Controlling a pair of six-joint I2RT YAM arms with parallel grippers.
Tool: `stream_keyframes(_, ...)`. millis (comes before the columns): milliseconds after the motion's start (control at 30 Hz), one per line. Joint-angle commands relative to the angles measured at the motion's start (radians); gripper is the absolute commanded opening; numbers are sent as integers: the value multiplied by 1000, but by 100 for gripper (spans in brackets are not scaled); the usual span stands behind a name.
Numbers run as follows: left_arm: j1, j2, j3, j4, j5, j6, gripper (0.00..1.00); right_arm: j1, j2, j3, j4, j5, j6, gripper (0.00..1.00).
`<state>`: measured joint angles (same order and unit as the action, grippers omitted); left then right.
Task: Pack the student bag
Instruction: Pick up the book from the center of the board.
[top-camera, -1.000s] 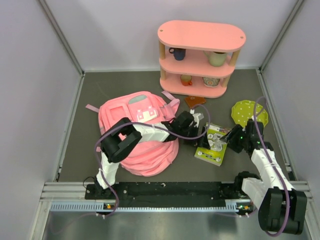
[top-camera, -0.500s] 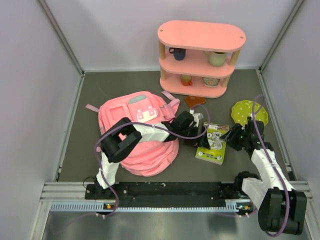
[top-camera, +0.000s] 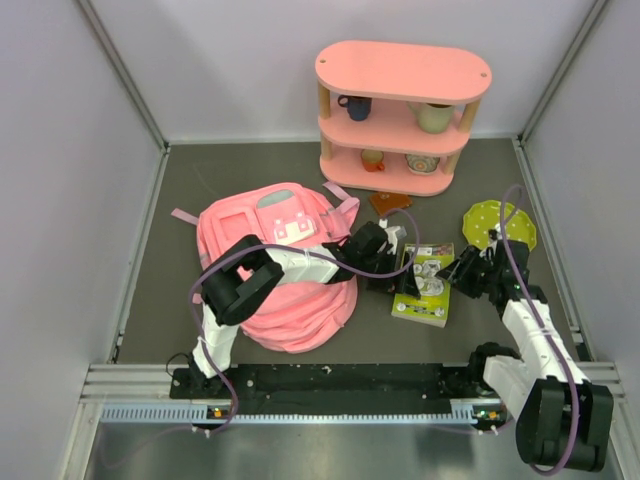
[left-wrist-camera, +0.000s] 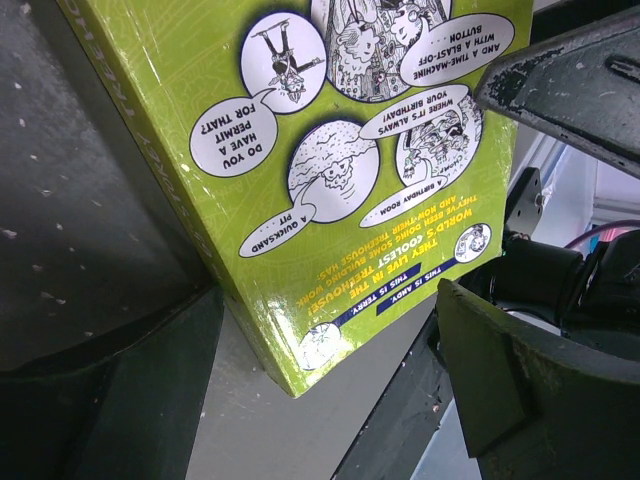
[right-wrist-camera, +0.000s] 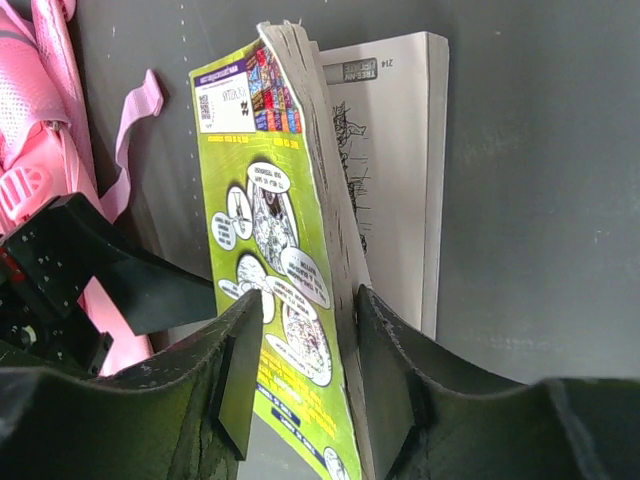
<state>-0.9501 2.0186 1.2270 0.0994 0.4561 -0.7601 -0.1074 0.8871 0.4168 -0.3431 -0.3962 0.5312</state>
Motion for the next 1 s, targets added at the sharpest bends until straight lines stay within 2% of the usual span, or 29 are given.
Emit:
stream_keyframes(0, -9, -29, 12, 75, 4, 1, 91, 14, 36, -3, 1, -122, -13, 43)
stream_keyframes(267, -7, -38, 12, 75, 3, 1, 91, 14, 64, -3, 6, -116, -17, 39)
stream_keyframes(400, -9, -43, 16, 74, 3, 1, 91, 14, 53, -6, 21, -131, -11, 28)
stream_keyframes(467, -9, -44, 16, 74, 4, 1, 91, 14, 56, -10, 38, -156, -11, 16)
stream_keyframes(500, -7, -47, 16, 74, 3, 1, 91, 14, 58, -10, 39, -165, -8, 17)
stream_keyframes(533, -7, -50, 16, 74, 3, 1, 91, 14, 62, -12, 41, -171, -5, 22)
stream_keyframes(567, -7, -52, 16, 74, 1, 2, 91, 15, 65, -12, 41, -173, -4, 35)
stream_keyframes(733, -7, -63, 12, 75, -2, 1, 91, 14, 84, -15, 42, -170, -8, 33)
stream_keyframes(800, -7, -67, 8, 77, -2, 1, 91, 14, 84, -13, 41, -161, -5, 22)
stream_keyframes(833, -7, -72, 9, 76, -4, 1, 91, 14, 78, -13, 39, -156, -5, 5)
stream_keyframes(867, -7, -75, 8, 75, -5, 4, 91, 14, 76, -10, 38, -153, 4, 0)
stream_keyframes(967, -6, -99, 0, 72, -11, 7, 92, 15, 61, 5, 18, -124, 18, 0)
